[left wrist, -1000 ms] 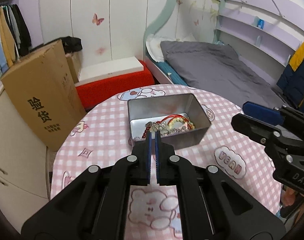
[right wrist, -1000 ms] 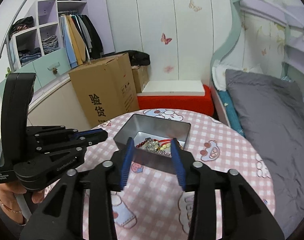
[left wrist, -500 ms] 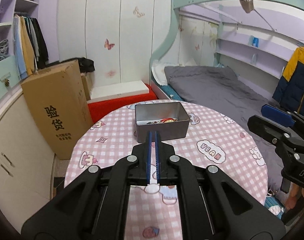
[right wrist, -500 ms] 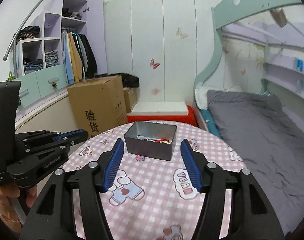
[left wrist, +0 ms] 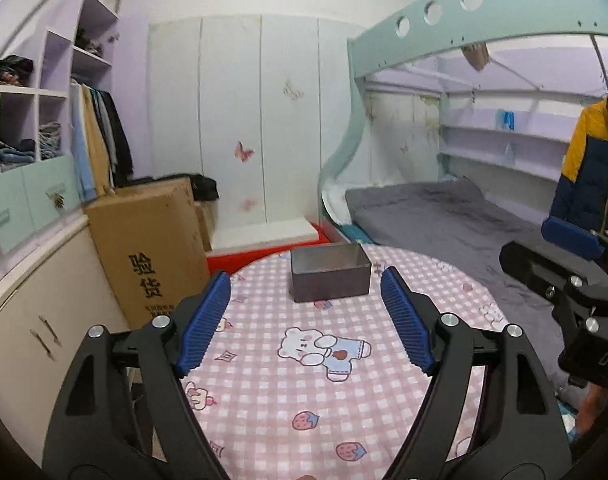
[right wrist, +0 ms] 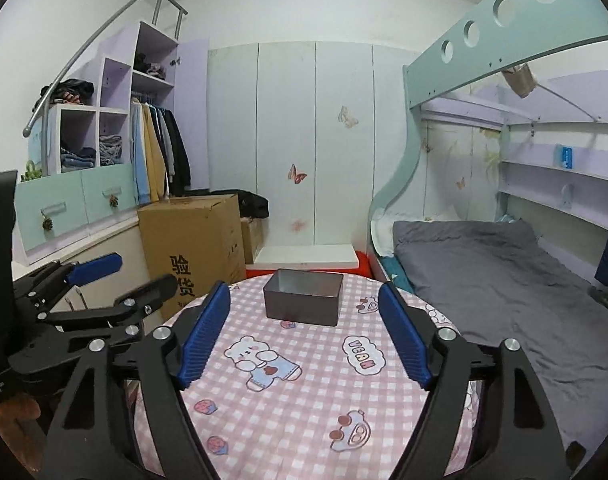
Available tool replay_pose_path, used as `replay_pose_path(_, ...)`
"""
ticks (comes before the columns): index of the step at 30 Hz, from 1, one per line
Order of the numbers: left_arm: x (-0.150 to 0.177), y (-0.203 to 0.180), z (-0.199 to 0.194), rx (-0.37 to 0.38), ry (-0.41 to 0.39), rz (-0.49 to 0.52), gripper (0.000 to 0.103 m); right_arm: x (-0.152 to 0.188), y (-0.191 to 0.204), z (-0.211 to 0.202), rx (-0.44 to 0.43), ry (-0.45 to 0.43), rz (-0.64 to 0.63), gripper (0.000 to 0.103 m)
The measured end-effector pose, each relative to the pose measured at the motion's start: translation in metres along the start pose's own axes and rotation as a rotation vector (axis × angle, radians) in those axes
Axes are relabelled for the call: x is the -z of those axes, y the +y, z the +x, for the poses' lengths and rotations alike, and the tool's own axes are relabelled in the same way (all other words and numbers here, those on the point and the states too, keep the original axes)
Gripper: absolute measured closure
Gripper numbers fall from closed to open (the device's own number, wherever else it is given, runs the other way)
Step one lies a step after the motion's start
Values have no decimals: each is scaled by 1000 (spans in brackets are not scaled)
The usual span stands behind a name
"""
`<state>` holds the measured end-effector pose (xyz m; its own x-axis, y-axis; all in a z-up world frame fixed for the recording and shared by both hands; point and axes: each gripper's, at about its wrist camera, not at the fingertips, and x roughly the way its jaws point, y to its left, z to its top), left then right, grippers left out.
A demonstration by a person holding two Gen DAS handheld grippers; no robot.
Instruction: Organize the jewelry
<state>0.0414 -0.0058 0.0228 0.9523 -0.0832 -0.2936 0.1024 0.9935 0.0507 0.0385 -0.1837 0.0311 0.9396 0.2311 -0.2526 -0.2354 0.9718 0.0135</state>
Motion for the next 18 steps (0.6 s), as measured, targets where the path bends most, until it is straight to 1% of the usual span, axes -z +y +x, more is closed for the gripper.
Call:
replay_pose_path(2, 0, 1, -17, -6, -34, -16, 17, 2, 3, -12, 10, -20, 0, 28)
replay_pose_path(5, 1, -1, -39, -4, -73, -24, 11, 4, 8, -29, 24, -53, -5, 24)
replay_pose_path(10, 7, -4, -68, -21, -123, -25, 8, 7, 13, -52, 43, -101, -4, 18)
replay_pose_path(12, 8, -4, -75, -15, -137, -33, 7, 8, 14, -59, 56, -118, -9, 15)
replay_pose_path(14, 9, -2, -82, -8, -151, -45, 7, 10, 15, -67, 65, -129, -16, 14)
replay_pose_path(18, 11, -3, -92, 2, -161, -46, 7, 15, 17, -80, 60, -144, -23, 12)
